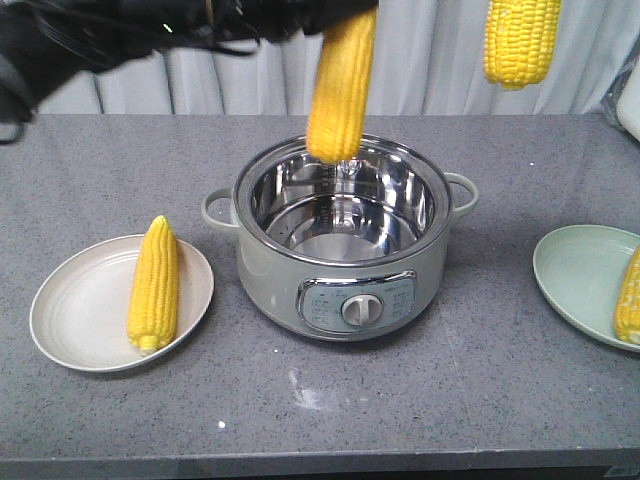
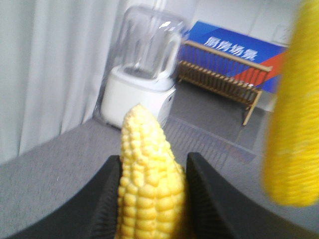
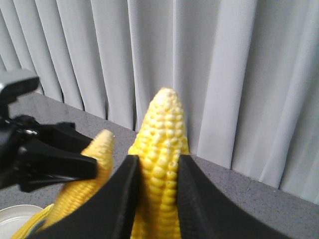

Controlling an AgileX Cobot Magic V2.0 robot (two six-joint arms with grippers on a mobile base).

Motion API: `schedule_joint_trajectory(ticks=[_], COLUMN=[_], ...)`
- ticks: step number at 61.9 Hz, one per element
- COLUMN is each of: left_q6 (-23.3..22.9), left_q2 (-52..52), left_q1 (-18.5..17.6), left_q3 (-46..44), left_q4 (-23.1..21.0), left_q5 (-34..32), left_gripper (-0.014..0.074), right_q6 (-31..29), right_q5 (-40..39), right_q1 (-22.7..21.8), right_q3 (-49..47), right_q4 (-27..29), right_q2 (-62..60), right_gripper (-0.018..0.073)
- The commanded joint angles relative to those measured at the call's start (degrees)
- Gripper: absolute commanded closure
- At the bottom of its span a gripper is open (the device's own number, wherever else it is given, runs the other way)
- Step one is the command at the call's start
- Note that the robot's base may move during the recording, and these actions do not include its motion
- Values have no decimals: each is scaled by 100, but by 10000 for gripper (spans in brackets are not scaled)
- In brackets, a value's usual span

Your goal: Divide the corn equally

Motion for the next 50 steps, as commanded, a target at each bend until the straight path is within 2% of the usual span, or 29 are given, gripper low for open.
schedule_joint_trajectory(ticks=[1,15,31,50], left_q6=[-138,-138,-138,-138], left_q2=[-774,-1442,-1563,-1576], left_q1=[160,703,1299,1453], left_q3=[-150,-150,-150,-139], left_q4=[41,41,41,41], left_q5=[-257,-1436,-3367,-3387], left_gripper=[604,604,604,604], right_q6=[-31,-38,-166,-183], right_q5=[-148,564,1406,1915], right_q1=[-34,-22,-22,-22], right_q3=[-168,-168,-168,-168], right_q4=[268,570,1161,1178], right_q2=[-201,-201,-201,-201], right_gripper=[565,565,565,565])
